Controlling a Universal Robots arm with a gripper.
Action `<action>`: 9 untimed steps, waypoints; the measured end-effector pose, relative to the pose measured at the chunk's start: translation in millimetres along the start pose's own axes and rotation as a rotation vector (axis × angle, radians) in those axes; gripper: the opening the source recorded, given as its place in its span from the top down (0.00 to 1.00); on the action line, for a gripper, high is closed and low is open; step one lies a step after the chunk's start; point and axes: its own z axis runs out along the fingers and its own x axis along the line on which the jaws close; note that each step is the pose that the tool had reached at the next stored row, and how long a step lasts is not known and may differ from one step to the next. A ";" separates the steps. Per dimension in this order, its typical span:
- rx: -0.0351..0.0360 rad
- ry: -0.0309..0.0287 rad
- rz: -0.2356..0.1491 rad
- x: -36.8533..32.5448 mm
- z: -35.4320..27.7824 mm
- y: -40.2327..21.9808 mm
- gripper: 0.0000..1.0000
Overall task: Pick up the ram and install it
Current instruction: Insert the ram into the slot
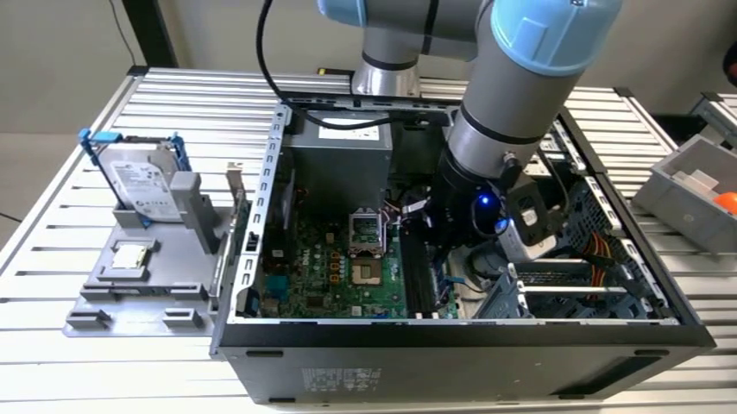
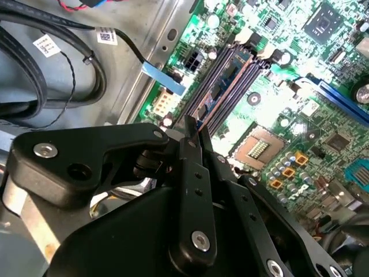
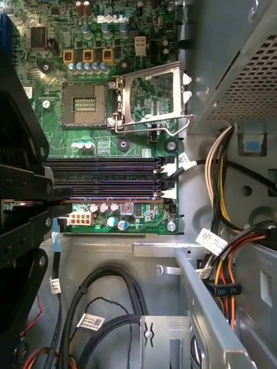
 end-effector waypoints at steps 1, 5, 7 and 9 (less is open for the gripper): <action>-0.0003 0.0000 0.000 0.0 0.8 0.0 1.00; 0.0015 -0.0001 0.000 -0.2 4.5 0.0 1.00; 0.0018 -0.0001 0.000 -0.2 5.5 0.0 1.00; 0.0023 0.0000 0.000 -0.2 6.4 -0.1 1.00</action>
